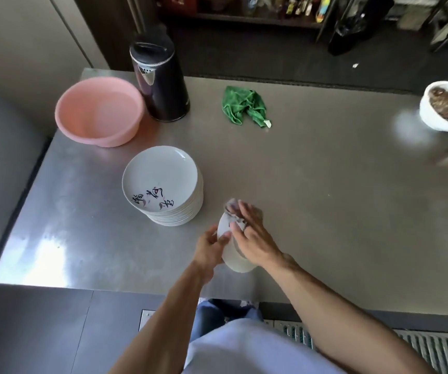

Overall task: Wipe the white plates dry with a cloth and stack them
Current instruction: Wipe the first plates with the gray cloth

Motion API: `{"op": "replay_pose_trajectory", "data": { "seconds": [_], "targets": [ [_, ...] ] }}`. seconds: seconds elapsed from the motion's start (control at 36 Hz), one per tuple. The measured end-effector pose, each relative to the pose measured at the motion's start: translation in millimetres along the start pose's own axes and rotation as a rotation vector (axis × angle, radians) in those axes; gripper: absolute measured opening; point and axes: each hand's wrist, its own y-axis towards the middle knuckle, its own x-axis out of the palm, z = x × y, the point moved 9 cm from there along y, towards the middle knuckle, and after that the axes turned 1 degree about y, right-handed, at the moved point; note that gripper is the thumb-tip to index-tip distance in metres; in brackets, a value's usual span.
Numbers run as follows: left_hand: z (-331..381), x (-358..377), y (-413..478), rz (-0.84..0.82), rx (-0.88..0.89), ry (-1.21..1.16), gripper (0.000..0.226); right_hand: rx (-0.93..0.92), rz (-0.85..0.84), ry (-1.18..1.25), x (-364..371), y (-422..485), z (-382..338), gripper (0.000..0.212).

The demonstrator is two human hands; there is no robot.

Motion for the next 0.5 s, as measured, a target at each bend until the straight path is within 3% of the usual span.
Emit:
{"op": "replay_pose_trajectory", "data": {
  "seconds": [0.06,0.11,0.22,0.28,0.39,0.5],
  "targets": [
    [2.9,-2.8,-2.3,-0.01,0.02,-0.008,0.028,-0.254,-0.063,-0.098,8.8,-9.8,-22.8,0.052],
    [1.4,-6.0,-4.8,-0.02,0.02,-0.023,0.026,-0.258,-0.044,-0.137,9.6,-9.3,-19.3,0.053],
    [-11.5,-7.0,-8.5,-0.073,-0.025,-0.069,0.023,0.361,0.175,0.198,-10.6,4.0,32.0,0.046],
    [-10.8,-5.6,-6.7,-0.092,-0.052,-0.092,0.033,0.507,0.192,0.305,-9.9,6.4,46.2,0.051],
    [-7.4,-4.5,2.0,-0.084,-0.122,-0.133,0.021,0.388,0.062,0.298,5.0,4.1,31.4,0.054],
    [-5.9,0.0,12.1,-0.143,-0.148,-0.053,0.026,0.133,0.011,0.256,15.4,-0.7,8.5,0.061]
  ]
}}
